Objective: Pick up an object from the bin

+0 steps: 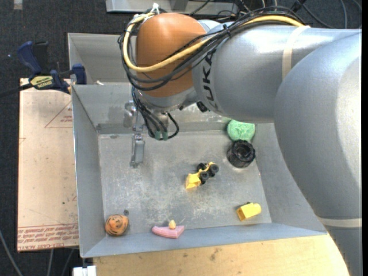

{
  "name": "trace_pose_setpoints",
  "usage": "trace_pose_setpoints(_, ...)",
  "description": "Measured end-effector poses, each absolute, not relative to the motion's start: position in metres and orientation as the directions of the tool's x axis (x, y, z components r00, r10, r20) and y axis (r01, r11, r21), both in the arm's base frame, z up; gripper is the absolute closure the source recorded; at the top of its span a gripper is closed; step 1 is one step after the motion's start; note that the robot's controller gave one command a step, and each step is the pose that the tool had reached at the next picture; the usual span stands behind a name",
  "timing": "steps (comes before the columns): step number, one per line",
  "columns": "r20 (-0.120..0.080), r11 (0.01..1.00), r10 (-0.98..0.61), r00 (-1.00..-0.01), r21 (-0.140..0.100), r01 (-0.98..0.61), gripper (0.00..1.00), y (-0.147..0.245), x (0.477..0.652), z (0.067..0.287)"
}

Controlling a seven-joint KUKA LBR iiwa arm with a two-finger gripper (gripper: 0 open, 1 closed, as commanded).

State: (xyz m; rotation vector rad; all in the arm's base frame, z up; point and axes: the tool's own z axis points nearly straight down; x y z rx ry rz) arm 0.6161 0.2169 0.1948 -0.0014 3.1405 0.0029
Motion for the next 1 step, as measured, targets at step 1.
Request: trace_pose_setpoints(1, -0.004, 0.997, -0.071, -0.997, 0.002, -0.071, 0.0, 0.2178, 0.6111, 0.1667)
